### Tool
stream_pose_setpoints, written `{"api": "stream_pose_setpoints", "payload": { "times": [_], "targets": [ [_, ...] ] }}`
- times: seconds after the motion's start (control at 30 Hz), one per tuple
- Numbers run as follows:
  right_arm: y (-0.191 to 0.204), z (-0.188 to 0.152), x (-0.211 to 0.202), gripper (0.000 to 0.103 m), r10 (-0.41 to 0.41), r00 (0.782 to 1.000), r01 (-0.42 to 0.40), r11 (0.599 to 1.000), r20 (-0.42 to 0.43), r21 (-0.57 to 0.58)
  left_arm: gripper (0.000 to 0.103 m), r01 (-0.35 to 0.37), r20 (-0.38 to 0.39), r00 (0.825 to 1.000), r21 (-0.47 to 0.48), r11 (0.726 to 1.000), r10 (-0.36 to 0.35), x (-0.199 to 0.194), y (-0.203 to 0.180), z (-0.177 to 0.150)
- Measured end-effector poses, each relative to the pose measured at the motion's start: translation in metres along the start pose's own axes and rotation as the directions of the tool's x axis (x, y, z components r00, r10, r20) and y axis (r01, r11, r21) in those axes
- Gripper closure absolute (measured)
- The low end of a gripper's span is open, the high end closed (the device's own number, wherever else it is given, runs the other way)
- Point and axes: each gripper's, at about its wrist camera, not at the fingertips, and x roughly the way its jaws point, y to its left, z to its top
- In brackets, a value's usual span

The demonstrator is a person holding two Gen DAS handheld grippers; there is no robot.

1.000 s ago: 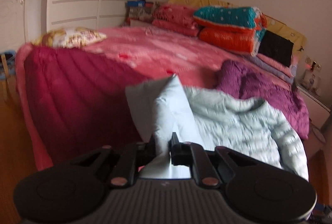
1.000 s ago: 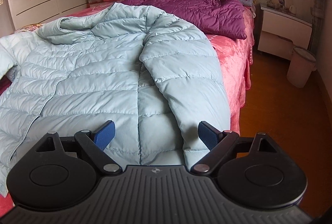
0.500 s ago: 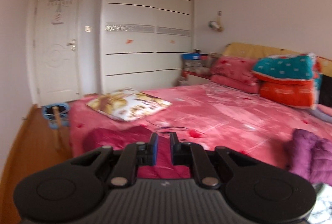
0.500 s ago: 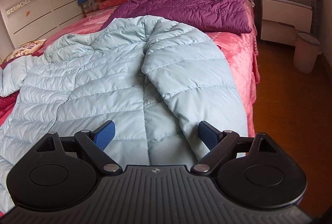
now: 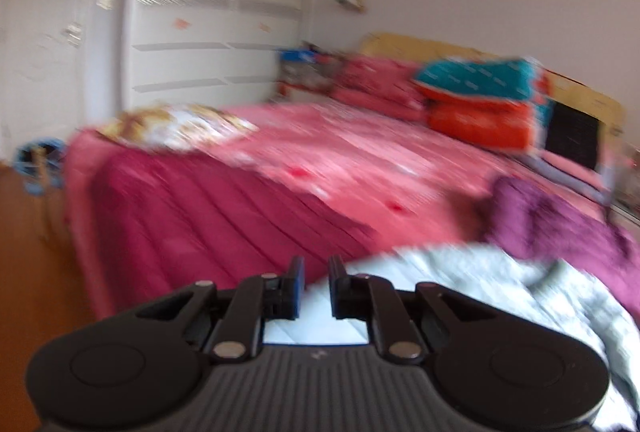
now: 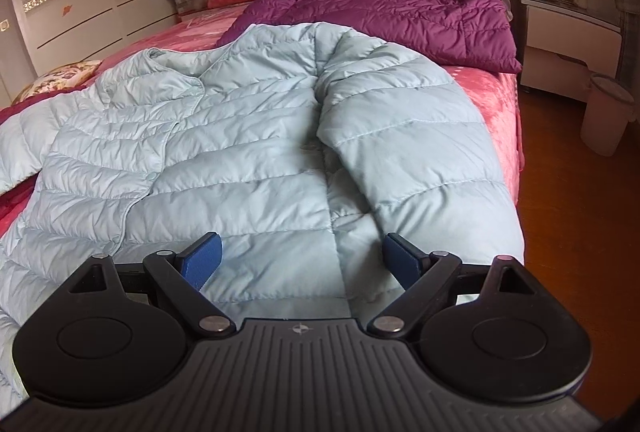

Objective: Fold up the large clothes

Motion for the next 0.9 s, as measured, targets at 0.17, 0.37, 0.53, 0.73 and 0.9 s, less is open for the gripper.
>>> {"api": "stream_pose_setpoints", "payload": {
  "times": [0.17, 0.37, 0.53, 0.73, 0.9],
  "targets": [
    [0.009, 0.0, 0.003, 0.0, 0.012, 1.0, -0.012, 0.999, -0.011, -0.034, 0.087, 0.163, -0.163, 0.974, 0.016, 0.987, -0.158, -0.008, -0.029, -0.054],
    [-0.008, -0.001, -0.003, 0.0, 0.071, 0.997, -0.071, 0.997, -0.036, 0.009, 0.068, 0.229, -0.34, 0.916, 0.0, 0.973, -0.215, -0.005, -0.04, -0.108],
    [-0.036, -0.012, -0.017, 0.0, 0.08, 0.995, -0.075, 0.995, -0.066, 0.07, 0.051, 0.202, -0.426, 0.883, -0.027, 0.979, -0.194, 0.011, -0.035, -0.139],
    [-0.062, -0.024, -0.03, 0.0, 0.063, 0.996, -0.052, 0.988, -0.071, 0.146, 0.041, 0.211, -0.435, 0.874, -0.064, 0.975, -0.217, 0.008, -0.033, -0.147],
    [-0.073, -0.031, -0.015, 0.0, 0.142, 0.981, -0.102, 0.958, -0.134, 0.27, 0.039, 0.23, -0.441, 0.863, -0.092, 0.969, -0.247, 0.004, -0.039, -0.151]
  ]
}}
